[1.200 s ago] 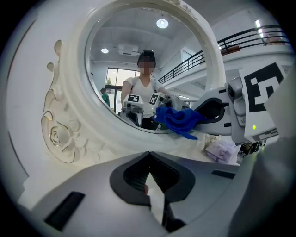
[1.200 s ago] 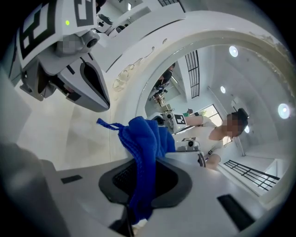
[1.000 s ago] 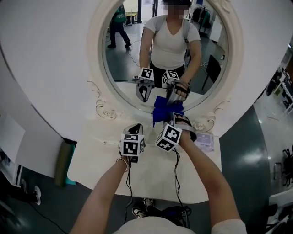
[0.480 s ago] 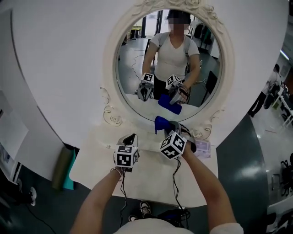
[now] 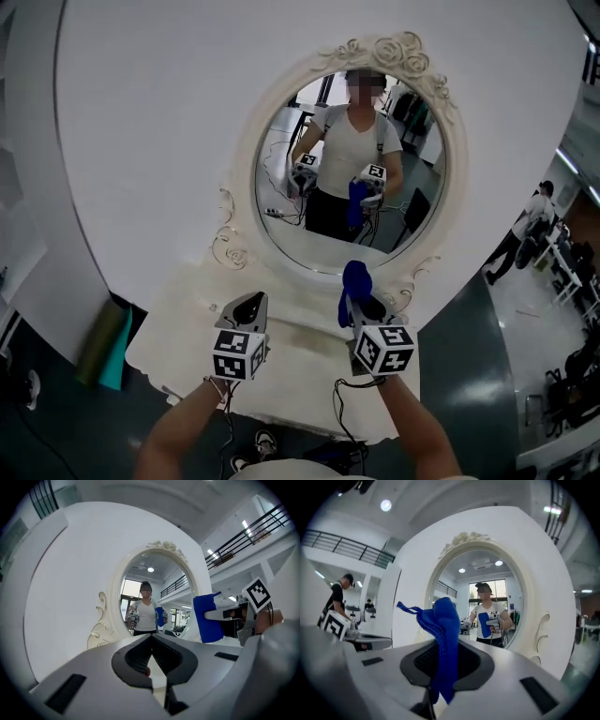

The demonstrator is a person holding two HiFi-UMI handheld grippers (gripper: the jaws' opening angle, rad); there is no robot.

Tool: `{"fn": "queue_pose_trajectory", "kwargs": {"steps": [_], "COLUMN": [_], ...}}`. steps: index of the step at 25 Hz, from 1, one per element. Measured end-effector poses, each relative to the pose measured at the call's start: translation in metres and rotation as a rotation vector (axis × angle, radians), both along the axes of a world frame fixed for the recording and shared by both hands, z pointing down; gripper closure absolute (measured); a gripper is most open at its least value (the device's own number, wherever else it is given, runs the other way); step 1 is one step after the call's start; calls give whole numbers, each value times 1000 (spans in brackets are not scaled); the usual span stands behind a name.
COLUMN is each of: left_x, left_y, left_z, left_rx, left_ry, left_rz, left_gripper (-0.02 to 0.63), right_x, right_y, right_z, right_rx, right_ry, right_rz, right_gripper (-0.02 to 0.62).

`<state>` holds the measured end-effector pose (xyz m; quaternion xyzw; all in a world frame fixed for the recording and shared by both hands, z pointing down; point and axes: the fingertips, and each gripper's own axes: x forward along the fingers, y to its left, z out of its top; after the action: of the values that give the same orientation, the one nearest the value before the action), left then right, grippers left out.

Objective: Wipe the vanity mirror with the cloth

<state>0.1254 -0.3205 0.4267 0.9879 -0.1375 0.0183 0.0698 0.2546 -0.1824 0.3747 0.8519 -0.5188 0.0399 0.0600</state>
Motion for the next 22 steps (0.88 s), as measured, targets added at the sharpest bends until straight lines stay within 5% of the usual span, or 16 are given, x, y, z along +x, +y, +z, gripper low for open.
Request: {"fn": "queue_pose_trajectory", "kwargs": {"steps": [6, 17, 22], "left_x": [-35, -80, -91], "left_y": [27, 63, 71], "left_z": [-20, 16, 31], "left_rx": [-16, -94, -100], "left_ry": [83, -8, -37], "left_rz": [-6, -79, -155], "left_gripper": [601, 601, 601], "right_x": [-37, -29, -25], "right_y": [60, 125, 148], "right_z": [-15, 27, 48], "right_rx": [208, 296, 251], "right_ry": [43, -178, -221], "right_rz": [114, 194, 196], "right_gripper": [529, 529, 529]}}
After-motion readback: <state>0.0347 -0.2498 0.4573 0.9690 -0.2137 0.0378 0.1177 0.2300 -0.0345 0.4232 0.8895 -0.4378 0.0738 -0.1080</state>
